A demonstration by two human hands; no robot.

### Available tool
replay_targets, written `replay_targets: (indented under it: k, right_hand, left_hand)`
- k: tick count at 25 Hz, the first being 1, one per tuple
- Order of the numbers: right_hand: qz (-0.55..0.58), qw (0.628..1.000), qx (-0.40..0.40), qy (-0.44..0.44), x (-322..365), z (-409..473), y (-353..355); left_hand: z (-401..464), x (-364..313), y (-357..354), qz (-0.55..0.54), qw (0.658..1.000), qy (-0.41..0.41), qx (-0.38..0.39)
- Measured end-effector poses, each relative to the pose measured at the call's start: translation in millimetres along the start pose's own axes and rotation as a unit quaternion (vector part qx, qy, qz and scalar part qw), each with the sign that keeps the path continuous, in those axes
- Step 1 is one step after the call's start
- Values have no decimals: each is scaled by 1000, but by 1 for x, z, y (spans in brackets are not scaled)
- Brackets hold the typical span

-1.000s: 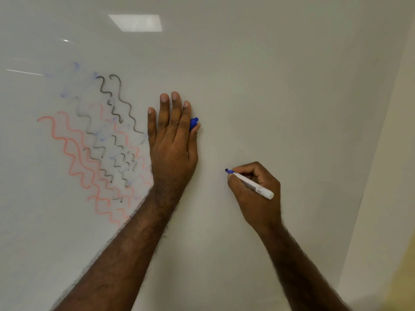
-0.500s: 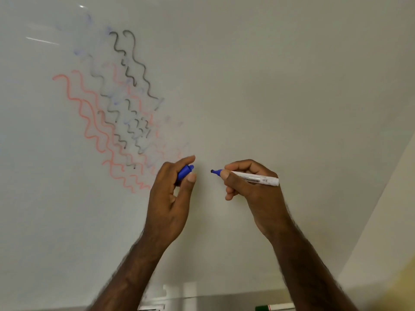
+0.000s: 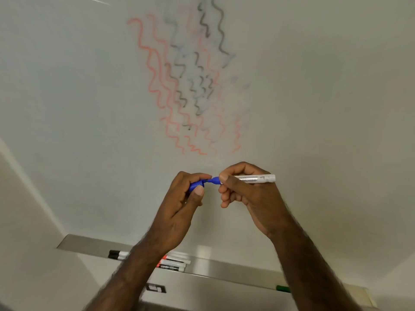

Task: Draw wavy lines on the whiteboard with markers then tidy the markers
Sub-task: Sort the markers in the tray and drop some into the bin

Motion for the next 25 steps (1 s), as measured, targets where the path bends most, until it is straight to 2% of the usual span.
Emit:
replay_targets:
  k: [4,15,21,25]
  right_hand:
    - [24,997,38,-58,-20,7,-34]
    - [64,982,99,-144,-63,28,-134]
    - [105,970,112,-189,-99,34,-186]
    - [110,960,118,-231,-130,33,-220]
  left_hand:
    - [-20,15,22,-2,999,31,-8]
    - [-65,50,79,36,999,37,-17]
    - [-94,67,110,7,996,78,-50]
    - [-123,90,130,-3,988,137,-65]
Point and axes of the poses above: each hand's wrist, its own z-axis towards the middle knuckle, its own y-axis out of the back of the hand, x = y × z, the point moved 6 cm from there along z, towards the middle knuckle, and after that the axes turned 7 degrees about -y, right-handed, at the moved point
